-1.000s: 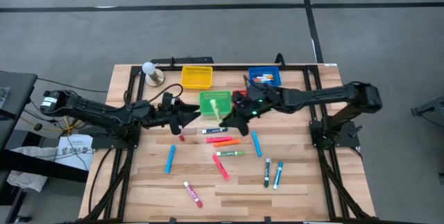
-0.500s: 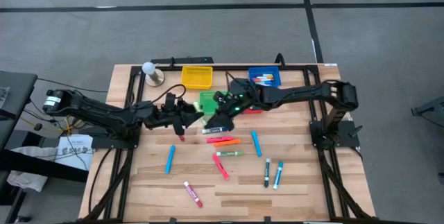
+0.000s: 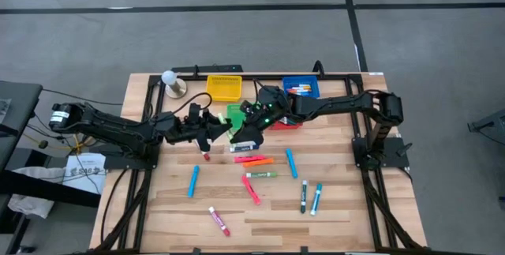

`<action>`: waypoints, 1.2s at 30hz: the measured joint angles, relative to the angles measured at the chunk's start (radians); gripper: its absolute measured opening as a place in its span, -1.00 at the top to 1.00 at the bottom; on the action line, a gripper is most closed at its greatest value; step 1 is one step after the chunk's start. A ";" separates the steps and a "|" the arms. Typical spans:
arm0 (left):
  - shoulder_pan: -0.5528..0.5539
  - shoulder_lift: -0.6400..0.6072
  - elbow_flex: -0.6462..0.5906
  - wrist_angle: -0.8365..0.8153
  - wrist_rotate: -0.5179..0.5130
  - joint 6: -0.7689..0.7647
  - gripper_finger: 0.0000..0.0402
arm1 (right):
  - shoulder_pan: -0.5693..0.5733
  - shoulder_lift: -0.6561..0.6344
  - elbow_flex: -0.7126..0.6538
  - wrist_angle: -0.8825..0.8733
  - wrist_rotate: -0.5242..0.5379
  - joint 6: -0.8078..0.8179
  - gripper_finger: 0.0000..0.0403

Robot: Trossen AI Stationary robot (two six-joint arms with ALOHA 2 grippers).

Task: Pick & Place Markers
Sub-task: Put the light green highlighter into the yellow bin

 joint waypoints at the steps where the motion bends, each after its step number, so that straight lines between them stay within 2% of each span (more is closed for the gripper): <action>1: 0.000 0.000 0.000 0.000 0.007 0.000 0.38 | 0.000 0.000 0.000 -0.003 0.001 -0.002 0.77; 5: -0.001 -0.001 0.000 0.009 0.017 -0.017 0.65 | -0.010 0.000 0.000 -0.005 0.003 -0.024 0.73; 14: 0.000 0.001 0.000 -0.010 0.011 0.009 0.66 | -0.030 -0.001 0.000 -0.018 -0.006 -0.037 0.46; 20: 0.031 -0.019 -0.002 -0.023 0.015 0.034 0.66 | -0.061 -0.005 0.000 -0.100 -0.121 -0.139 0.27; 25: 0.094 -0.048 -0.001 -0.049 0.006 0.037 0.66 | -0.084 -0.014 -0.003 -0.243 -0.138 -0.261 0.18; 31: 0.188 -0.057 0.029 -0.205 0.017 0.063 0.66 | -0.116 -0.103 -0.060 -0.249 -0.131 -0.416 0.21; 36: 0.287 -0.030 0.140 -0.400 0.039 0.177 0.66 | -0.176 -0.203 -0.135 -0.234 -0.120 -0.454 0.26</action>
